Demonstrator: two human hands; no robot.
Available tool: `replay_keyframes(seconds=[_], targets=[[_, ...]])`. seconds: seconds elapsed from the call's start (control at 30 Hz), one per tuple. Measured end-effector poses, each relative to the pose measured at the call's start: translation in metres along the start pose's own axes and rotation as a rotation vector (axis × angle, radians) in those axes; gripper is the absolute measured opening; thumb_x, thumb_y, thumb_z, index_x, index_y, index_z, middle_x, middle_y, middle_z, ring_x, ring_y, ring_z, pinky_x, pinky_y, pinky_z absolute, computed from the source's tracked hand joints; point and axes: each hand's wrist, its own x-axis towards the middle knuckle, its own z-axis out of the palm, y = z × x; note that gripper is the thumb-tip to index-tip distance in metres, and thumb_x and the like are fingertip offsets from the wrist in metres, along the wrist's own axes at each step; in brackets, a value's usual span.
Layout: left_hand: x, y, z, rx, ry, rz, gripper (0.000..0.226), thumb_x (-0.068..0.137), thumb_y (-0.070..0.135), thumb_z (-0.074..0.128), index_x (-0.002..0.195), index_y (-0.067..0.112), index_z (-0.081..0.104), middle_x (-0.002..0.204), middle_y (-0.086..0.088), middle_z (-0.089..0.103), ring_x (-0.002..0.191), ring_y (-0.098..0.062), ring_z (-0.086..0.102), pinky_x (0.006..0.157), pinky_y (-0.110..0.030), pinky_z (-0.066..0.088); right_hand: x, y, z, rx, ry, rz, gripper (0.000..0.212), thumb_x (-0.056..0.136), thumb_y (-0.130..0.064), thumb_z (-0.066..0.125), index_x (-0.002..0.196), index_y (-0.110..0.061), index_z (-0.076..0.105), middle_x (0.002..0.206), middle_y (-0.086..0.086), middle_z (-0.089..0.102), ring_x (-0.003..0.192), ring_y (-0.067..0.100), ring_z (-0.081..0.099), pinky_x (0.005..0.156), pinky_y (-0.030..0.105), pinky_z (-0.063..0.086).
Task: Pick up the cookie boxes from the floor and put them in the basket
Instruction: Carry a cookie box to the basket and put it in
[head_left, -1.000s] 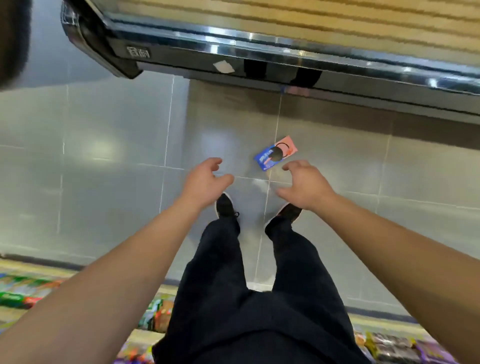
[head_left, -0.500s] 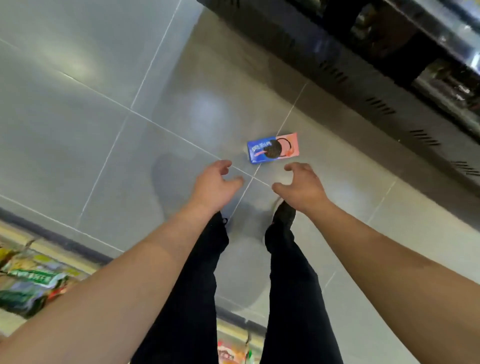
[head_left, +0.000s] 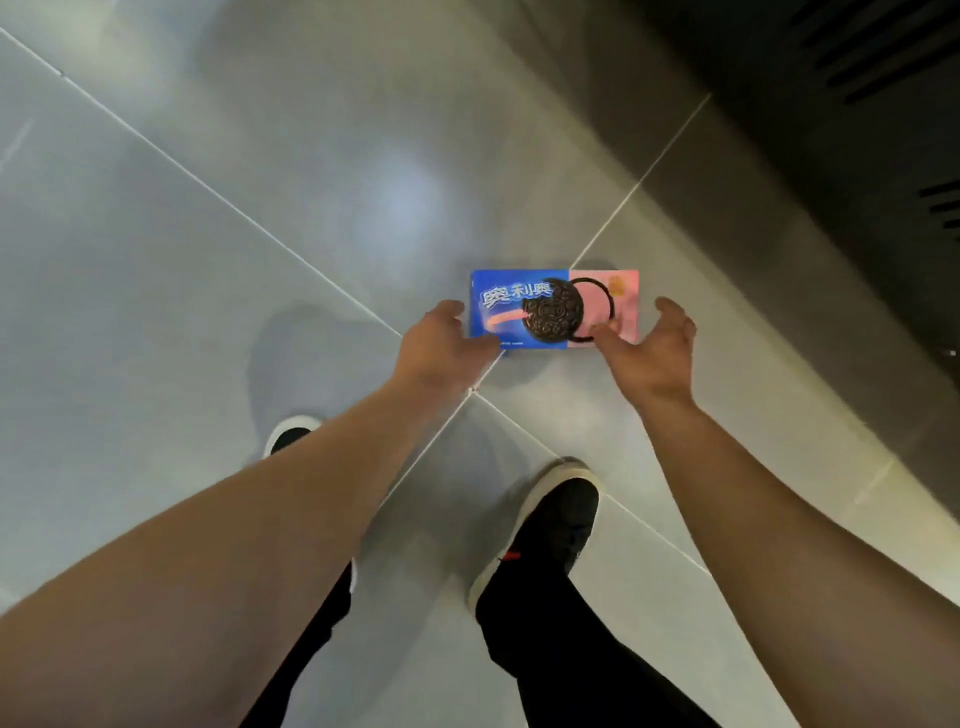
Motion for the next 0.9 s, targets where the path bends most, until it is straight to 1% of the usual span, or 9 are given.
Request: replay_keyframes(seconds=[0.1,0.17,0.27,0.37,0.5,0.57,0.73,0.83,0.9], targets=[[0.052,-0.013,0.020,-0.020,-0.010,-0.019,0.058,0.087,0.034,0.062,0.139,0.013,0.045,0.129,-0.006,0.059,0.120,-0.027,0.054,0.101,-0.035,0.043,0.042,0.014,0.029,0.107,-0.057,0.125,0.089,0.077,-0.033,0.076,0.149,-0.008,0.030,0.149,0.011,0.040,0.135,0.024,0.042,0.108,0.028,0.034],[0.069,-0.020,0.030,-0.059,-0.052,0.008,0.040,0.088,0.027,0.062,0.126,0.015,0.058,0.117,-0.006,0.066,0.110,-0.029,0.061,0.087,-0.032,0.046,0.056,0.018,0.043,0.164,-0.093,0.175,0.080,0.067,-0.041,0.076,0.135,-0.010,0.050,0.130,0.006,0.061,0.114,0.021,0.059,0.096,0.029,0.046],[0.074,-0.028,0.036,-0.184,-0.074,0.028,0.031,0.086,0.018,0.061,0.116,0.020,0.066,0.102,-0.006,0.071,0.080,-0.023,0.066,0.068,-0.029,0.046,0.060,0.025,0.054,0.155,-0.045,0.182,0.062,0.064,-0.041,0.073,0.117,-0.011,0.061,0.109,0.004,0.070,0.100,0.023,0.065,0.086,0.031,0.052],[0.048,-0.034,0.022,-0.270,-0.068,-0.007,0.030,0.084,0.016,0.060,0.113,0.022,0.068,0.082,0.001,0.065,0.046,0.000,0.047,0.052,-0.022,0.038,0.035,0.019,0.044,0.131,-0.018,0.152,0.053,0.069,-0.034,0.075,0.113,-0.008,0.060,0.104,0.003,0.068,0.096,0.023,0.065,0.084,0.031,0.053],[-0.028,-0.030,-0.020,-0.320,0.041,-0.131,0.045,0.066,0.032,0.060,0.110,0.023,0.066,0.096,0.000,0.071,0.079,-0.024,0.067,0.075,-0.045,0.054,-0.032,-0.010,0.002,0.141,-0.097,0.143,0.056,0.069,-0.028,0.079,0.115,-0.009,0.053,0.101,-0.002,0.062,0.092,0.019,0.060,0.081,0.029,0.051],[-0.087,-0.021,-0.056,-0.349,0.118,-0.175,0.045,0.063,0.037,0.060,0.106,0.023,0.063,0.097,-0.001,0.069,0.094,-0.028,0.067,0.082,-0.043,0.054,-0.081,-0.040,-0.036,0.171,-0.149,0.130,0.055,0.066,-0.026,0.080,0.110,-0.011,0.050,0.095,-0.005,0.062,0.088,0.017,0.061,0.078,0.028,0.050],[-0.238,0.009,-0.148,-0.464,0.294,-0.194,0.025,0.078,0.035,0.067,0.099,0.026,0.057,0.093,0.004,0.066,0.088,-0.020,0.066,0.084,-0.041,0.054,-0.201,-0.120,-0.140,0.263,-0.305,0.067,0.057,0.065,-0.024,0.082,0.108,-0.011,0.046,0.098,-0.001,0.063,0.090,0.015,0.065,0.079,0.028,0.049],[-0.327,0.029,-0.198,-0.551,0.367,-0.184,0.033,0.071,0.045,0.066,0.098,0.026,0.060,0.092,0.001,0.069,0.085,-0.019,0.067,0.085,-0.044,0.055,-0.265,-0.168,-0.201,0.287,-0.391,0.011,0.059,0.066,-0.024,0.084,0.109,-0.012,0.046,0.102,0.001,0.066,0.085,0.009,0.065,0.074,0.024,0.049],[-0.387,0.040,-0.236,-0.604,0.427,-0.174,0.041,0.062,0.052,0.066,0.093,0.026,0.061,0.085,0.002,0.070,0.079,-0.020,0.068,0.084,-0.048,0.056,-0.306,-0.203,-0.238,0.277,-0.441,-0.055,0.064,0.067,-0.022,0.086,0.115,-0.012,0.046,0.102,-0.002,0.062,0.088,0.009,0.064,0.084,0.032,0.052]])
